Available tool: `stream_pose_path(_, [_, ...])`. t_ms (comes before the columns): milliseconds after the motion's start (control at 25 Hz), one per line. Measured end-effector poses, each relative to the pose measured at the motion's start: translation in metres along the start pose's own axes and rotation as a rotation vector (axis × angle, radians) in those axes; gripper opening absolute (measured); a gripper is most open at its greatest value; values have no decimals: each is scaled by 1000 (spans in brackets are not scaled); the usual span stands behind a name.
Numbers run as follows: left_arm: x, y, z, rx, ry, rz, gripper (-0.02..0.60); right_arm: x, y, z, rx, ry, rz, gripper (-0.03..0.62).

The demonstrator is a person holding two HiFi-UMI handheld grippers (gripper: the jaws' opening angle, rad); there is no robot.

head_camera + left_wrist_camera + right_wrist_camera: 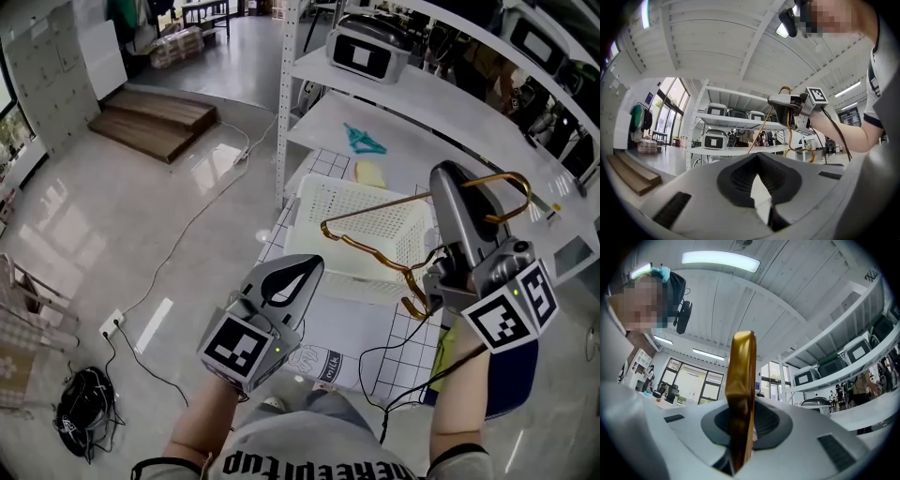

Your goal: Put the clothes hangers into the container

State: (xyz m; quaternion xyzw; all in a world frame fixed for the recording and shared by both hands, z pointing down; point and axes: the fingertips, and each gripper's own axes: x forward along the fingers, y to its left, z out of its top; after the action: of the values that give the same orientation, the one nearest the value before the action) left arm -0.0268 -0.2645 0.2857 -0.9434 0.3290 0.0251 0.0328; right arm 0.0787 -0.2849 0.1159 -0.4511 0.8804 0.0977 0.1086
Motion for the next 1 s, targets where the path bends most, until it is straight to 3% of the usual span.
stream_pose_path(240, [18, 12, -6, -2, 28, 40, 14, 16, -26, -22, 29, 31, 25, 57])
stream_pose_path(440, [26, 17, -15, -66, 81, 75, 14, 28, -41, -46, 58, 60, 48, 57])
stream_pose_path(1000, [59, 33, -36, -89, 133, 139, 14, 45, -77, -114, 132, 137, 109, 57])
